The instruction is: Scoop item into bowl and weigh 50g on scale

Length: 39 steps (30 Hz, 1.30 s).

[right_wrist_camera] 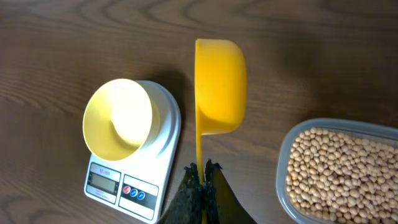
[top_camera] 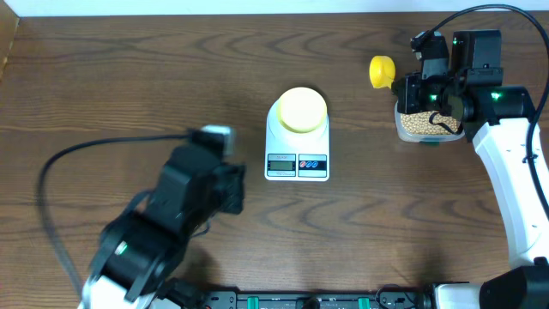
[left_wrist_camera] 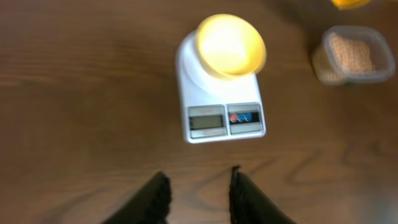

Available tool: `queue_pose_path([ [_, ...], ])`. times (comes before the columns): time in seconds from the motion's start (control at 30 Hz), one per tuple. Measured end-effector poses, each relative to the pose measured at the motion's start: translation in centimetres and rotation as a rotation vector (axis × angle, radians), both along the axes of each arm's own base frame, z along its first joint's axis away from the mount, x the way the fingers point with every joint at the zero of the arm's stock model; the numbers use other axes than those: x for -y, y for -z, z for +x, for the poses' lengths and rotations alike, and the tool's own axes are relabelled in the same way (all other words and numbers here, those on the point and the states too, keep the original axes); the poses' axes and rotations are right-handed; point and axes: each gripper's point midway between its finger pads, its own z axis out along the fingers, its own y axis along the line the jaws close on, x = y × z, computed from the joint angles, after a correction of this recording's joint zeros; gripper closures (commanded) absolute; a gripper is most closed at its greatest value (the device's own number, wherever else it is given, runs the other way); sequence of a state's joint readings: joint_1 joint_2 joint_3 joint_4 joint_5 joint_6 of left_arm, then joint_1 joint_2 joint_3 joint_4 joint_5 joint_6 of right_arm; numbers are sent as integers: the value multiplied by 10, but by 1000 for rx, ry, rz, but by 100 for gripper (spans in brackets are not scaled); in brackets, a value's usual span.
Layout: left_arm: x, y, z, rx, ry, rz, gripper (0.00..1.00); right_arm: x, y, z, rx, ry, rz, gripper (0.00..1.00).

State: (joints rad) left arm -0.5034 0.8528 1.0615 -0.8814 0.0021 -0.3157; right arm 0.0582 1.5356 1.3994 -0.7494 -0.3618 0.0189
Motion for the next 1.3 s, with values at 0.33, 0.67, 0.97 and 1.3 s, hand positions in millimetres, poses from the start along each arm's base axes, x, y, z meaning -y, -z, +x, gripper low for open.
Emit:
queue_pose_path([
  [0.33, -54, 4, -18, 15, -163, 170, 0, -1, -16, 17, 128, -54, -40, 99],
  [0.67, -67, 16, -23, -41, -192, 254, 0, -1, -15, 16, 190, -175, -145, 99],
  [0.97, -67, 16, -23, -39, -194, 256, 0, -1, -9, 10, 168, -203, -165, 99],
  [1.3, -67, 16, -22, -39, -194, 256, 0, -1, -9, 10, 171, -207, -169, 99],
])
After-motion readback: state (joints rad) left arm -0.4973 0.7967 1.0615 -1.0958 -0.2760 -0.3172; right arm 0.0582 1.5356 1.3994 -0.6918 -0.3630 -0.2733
